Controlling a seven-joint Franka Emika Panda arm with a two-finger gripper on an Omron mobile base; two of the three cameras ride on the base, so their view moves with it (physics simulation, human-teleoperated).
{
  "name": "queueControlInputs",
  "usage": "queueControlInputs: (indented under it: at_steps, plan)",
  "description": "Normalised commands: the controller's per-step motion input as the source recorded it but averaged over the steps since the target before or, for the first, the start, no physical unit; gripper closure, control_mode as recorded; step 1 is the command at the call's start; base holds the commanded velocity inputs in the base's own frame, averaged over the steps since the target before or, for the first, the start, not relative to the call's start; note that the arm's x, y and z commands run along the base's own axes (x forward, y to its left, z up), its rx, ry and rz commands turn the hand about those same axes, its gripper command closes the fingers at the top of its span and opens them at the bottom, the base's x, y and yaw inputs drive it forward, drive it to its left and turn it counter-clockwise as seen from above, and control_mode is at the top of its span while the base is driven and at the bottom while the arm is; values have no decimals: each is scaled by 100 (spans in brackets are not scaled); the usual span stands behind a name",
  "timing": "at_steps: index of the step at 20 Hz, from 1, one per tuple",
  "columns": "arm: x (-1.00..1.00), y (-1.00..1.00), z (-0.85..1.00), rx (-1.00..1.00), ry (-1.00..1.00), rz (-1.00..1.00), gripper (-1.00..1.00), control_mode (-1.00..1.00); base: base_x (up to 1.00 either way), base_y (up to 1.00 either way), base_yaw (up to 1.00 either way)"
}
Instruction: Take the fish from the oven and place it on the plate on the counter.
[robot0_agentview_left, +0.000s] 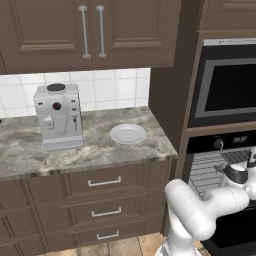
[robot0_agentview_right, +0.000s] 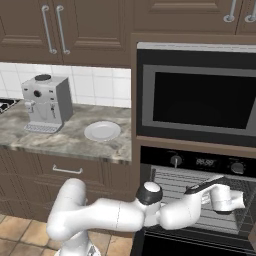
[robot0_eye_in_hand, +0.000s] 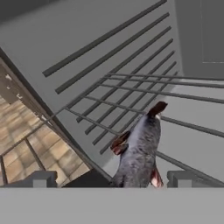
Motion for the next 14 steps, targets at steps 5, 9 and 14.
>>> queueControlInputs:
  at_steps: [5, 9, 14]
  plan:
    - [1, 13, -56, 8, -9, -1, -100, -100, 0, 0, 0]
    - [13, 0, -3, 3, -6, 0, -100, -100, 0, 0, 0]
    - [2, 0, -31, 3, -3, 0, -100, -100, 0, 0, 0]
